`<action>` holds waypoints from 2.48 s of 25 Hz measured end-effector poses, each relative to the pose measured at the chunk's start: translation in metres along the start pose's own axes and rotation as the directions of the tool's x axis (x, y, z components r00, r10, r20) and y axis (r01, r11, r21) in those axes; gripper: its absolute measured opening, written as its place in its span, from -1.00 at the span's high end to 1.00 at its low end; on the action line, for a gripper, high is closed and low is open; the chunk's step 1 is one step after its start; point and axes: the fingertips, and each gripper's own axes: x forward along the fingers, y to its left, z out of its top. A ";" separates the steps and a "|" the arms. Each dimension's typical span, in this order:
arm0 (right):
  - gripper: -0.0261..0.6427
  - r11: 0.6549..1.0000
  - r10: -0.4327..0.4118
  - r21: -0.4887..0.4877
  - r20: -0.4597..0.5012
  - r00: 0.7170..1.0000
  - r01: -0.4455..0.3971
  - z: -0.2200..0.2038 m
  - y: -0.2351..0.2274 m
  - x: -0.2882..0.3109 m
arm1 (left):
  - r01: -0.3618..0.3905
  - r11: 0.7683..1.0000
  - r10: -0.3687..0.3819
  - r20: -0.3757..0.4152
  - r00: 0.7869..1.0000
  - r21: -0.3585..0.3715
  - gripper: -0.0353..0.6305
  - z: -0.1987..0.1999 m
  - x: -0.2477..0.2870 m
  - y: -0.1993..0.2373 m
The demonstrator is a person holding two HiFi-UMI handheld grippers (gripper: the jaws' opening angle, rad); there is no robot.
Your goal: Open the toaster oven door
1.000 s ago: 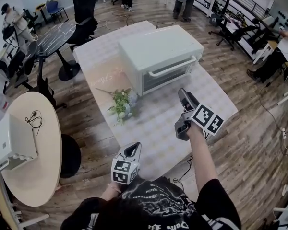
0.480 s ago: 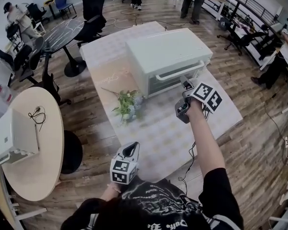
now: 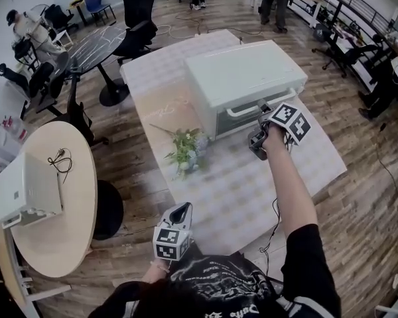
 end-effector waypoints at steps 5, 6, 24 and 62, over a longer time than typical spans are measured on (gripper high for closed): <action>0.28 0.995 -0.044 0.083 -0.022 0.999 0.046 -0.005 -0.011 0.014 | -0.012 1.000 0.011 -0.019 1.000 -0.009 0.83 -0.010 0.001 0.004; 0.27 0.995 -0.046 0.091 -0.024 0.999 0.048 -0.005 -0.011 0.016 | -0.013 1.000 0.013 -0.021 1.000 -0.012 0.83 -0.011 0.001 0.005; 0.35 0.998 -0.016 0.067 -0.028 0.999 0.018 -0.008 -0.010 0.013 | -0.009 0.999 0.008 -0.031 0.999 -0.032 0.83 -0.013 0.008 0.009; 0.54 0.962 -0.108 0.249 -0.049 0.993 0.117 -0.051 -0.096 -0.072 | 0.080 0.997 -0.081 -0.055 0.995 -0.009 0.83 -0.034 0.003 -0.037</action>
